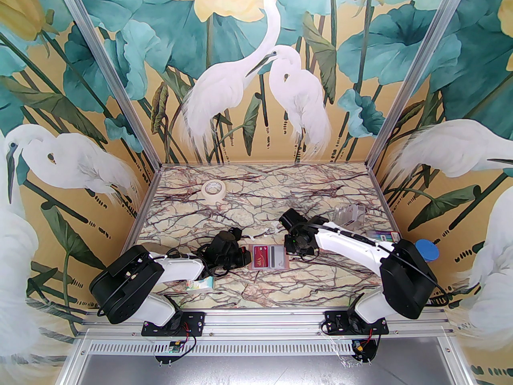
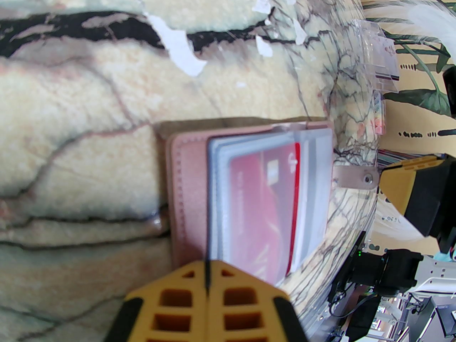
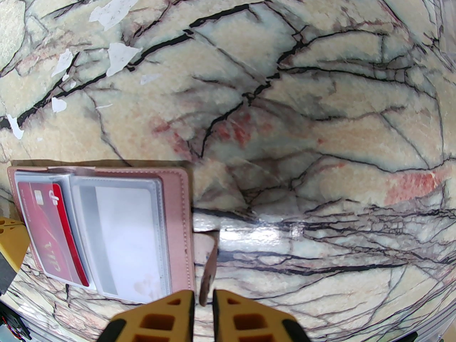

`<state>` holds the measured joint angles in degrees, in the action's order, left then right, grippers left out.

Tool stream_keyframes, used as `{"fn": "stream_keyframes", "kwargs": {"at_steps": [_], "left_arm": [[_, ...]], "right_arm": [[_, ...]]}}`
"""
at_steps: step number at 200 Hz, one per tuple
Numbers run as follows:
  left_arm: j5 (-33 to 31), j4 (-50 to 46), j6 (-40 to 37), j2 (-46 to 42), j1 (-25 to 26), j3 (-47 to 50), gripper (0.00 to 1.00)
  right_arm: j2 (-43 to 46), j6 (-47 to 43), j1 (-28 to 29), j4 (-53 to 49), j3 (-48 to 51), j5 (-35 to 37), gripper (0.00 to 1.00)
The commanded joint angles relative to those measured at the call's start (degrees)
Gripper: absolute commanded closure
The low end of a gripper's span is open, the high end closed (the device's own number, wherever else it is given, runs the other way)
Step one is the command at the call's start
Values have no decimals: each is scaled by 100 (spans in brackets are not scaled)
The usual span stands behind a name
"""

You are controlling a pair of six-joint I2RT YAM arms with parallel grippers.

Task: Put the credit cards into the card holder

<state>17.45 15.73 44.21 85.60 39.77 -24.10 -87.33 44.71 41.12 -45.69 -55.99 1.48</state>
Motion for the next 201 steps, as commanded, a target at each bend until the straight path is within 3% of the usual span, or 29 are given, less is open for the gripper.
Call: {"fn": "stream_keyframes", "kwargs": {"at_steps": [1, 201], "left_arm": [[-111, -158, 18, 153, 22, 56, 100], [-93, -142, 17, 197, 23, 52, 100]], "right_arm": [[-72, -103, 2, -1, -34, -60, 84], [-223, -89, 4, 70, 64, -7, 87]]}}
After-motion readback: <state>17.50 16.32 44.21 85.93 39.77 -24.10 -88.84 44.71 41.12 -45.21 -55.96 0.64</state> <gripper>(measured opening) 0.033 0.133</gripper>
